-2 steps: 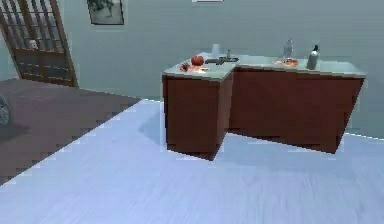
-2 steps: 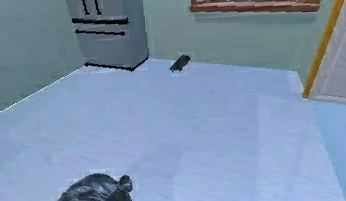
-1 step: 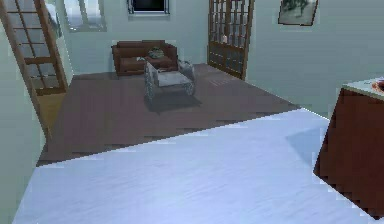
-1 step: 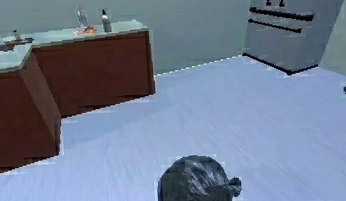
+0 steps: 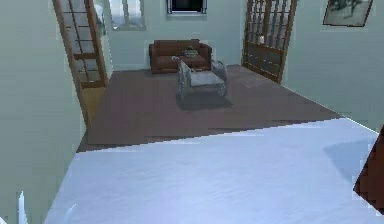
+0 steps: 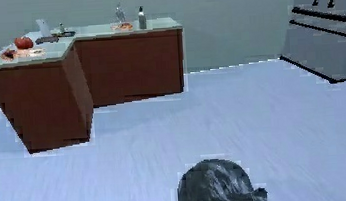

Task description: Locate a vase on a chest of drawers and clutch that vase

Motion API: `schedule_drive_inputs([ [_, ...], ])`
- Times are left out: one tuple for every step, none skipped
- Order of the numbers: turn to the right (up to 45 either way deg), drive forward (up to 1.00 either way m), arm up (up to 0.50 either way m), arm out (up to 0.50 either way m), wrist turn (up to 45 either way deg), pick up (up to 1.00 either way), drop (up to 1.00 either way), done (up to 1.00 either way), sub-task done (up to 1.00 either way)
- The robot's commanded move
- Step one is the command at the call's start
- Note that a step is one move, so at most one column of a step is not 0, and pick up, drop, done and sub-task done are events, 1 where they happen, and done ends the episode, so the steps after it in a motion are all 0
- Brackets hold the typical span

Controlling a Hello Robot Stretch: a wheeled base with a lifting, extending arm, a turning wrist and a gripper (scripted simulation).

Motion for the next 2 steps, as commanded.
schedule_drive_inputs([
  [0.0,0.9,0.0,0.0,0.0,0.0,0.0,0.0,0.0],
  [-30.0,0.0,0.0,0.0,0.0,0.0,0.0,0.0,0.0],
])
